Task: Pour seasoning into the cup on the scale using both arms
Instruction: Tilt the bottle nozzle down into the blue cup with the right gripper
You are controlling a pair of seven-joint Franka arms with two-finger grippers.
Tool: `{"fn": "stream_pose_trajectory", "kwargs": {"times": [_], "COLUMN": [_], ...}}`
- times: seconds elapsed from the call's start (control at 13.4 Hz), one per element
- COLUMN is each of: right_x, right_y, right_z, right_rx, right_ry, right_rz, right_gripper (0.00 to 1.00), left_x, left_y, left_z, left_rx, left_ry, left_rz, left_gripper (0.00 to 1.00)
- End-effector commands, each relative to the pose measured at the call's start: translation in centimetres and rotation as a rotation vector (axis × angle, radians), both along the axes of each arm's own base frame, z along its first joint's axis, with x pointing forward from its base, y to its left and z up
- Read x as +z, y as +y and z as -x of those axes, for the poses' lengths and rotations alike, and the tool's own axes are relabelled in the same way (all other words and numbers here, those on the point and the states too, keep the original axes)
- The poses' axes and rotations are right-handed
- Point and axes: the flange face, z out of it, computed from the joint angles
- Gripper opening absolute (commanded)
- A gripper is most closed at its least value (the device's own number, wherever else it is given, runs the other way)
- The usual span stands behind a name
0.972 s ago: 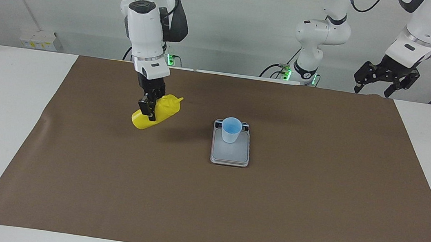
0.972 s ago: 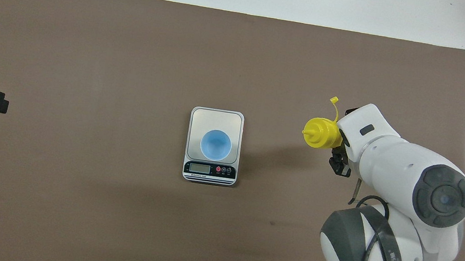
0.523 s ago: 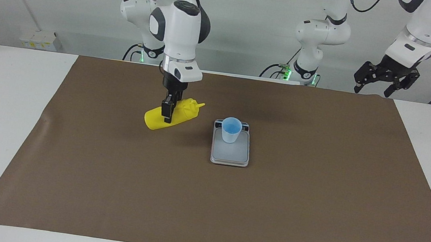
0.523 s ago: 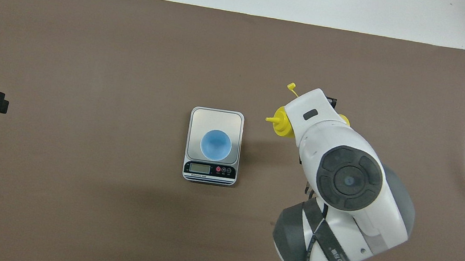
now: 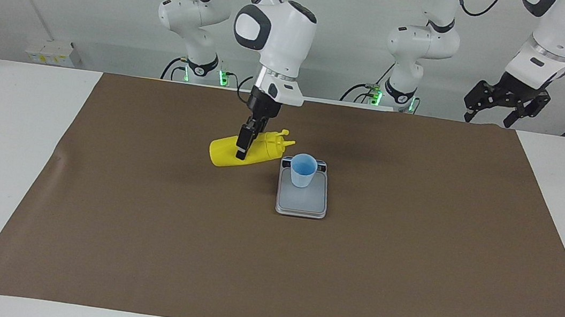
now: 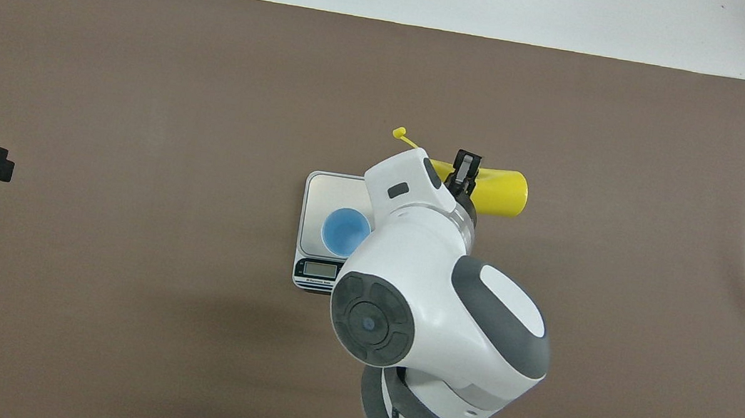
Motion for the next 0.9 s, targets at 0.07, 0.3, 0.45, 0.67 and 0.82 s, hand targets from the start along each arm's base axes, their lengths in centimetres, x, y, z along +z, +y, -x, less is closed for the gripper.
{"fn": "stream_pose_trajectory", "kwargs": {"times": [0.07,0.3,0.45,0.67,0.82], "right_x": [-1.8,-2.5,-3.3,-6.5,-10.3], "right_y": [1.1,1.5,2.5,5.5,6.6], "right_z": [0.5,0.9,1.7,4.0,4.5], "right_rx": [0.029,0.044,0.076,0.105,0.084], "right_ry": [-0.013,-0.024,-0.04,-0.084,-0.139], "right_rz": [0.105,0.183,0.266,0.432,0.495], "right_gripper": [0.0,0.0,0.0,0.0,0.0], "left_x": [0.0,0.0,0.0,0.0,0.0], "left_y": [0.2,0.2,0.2,0.2,0.2], "left_z": [0.8,0.8,0.8,0.8,0.8], "left_rx": [-0.006,-0.006,-0.006,-0.006,-0.006], "left_ry": [-0.01,-0.012,-0.012,-0.012,-0.012], "left_rz": [0.001,0.001,0.001,0.001,0.001], "left_gripper": [1.0,1.0,1.0,1.0,1.0]}}
